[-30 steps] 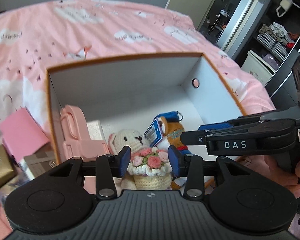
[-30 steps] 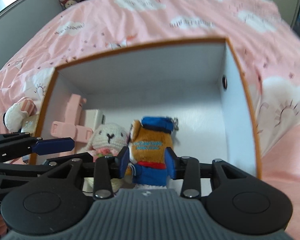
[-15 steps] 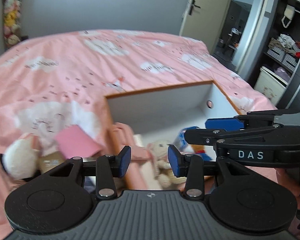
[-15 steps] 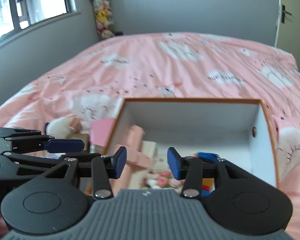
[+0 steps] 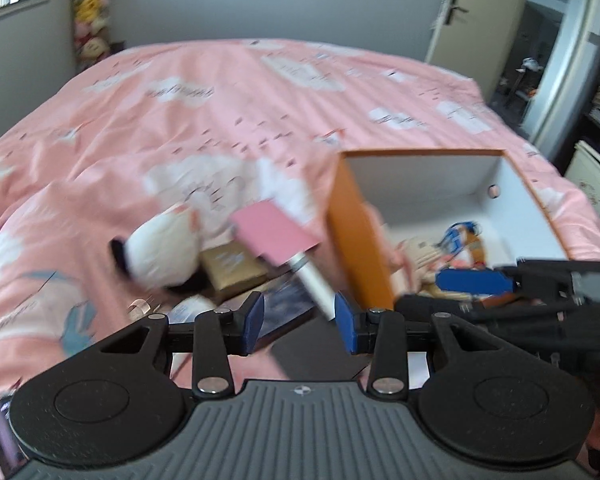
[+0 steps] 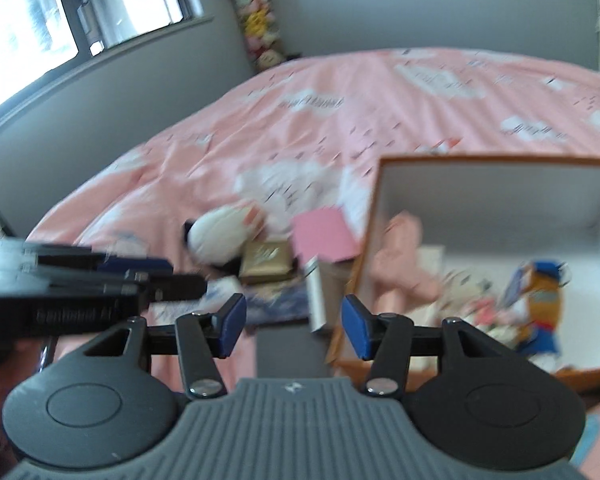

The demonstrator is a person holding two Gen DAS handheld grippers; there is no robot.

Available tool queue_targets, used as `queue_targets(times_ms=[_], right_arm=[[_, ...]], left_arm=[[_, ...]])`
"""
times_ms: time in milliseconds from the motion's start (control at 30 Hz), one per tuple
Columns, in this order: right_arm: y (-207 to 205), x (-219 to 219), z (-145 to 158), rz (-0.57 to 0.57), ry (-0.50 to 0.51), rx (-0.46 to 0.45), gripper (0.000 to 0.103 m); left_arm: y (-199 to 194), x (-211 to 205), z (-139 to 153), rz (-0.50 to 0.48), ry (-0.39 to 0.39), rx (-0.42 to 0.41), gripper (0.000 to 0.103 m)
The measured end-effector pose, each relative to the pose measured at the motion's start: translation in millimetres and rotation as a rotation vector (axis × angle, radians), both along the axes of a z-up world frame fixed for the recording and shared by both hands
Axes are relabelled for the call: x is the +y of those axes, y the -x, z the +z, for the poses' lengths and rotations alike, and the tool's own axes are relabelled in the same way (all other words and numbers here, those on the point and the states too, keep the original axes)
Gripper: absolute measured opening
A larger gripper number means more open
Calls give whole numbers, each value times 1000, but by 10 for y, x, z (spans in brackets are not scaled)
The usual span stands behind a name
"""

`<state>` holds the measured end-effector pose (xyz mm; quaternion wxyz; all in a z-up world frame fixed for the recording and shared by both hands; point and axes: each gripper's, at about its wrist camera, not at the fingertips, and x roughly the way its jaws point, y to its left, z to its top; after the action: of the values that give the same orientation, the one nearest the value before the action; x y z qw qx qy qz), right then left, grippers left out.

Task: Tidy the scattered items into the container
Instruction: 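Reach down and grasp the dark grey box with the right tool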

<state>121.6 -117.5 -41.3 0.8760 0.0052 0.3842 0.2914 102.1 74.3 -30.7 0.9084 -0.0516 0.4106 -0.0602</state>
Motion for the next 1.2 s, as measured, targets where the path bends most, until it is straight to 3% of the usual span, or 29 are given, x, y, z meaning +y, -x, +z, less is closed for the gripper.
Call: queue_targets(times_ms=[400, 867, 1200], right_arm=[[48, 398, -533, 107, 168, 72, 55], [-21, 883, -984, 222, 431, 38, 56], [63, 1092, -1191, 244, 579, -37, 75]], left_arm=[[27, 140, -506, 39, -38, 191, 44], [-177, 229, -781, 73, -56, 291, 44], [-298, 286, -886, 73, -51, 324, 44]])
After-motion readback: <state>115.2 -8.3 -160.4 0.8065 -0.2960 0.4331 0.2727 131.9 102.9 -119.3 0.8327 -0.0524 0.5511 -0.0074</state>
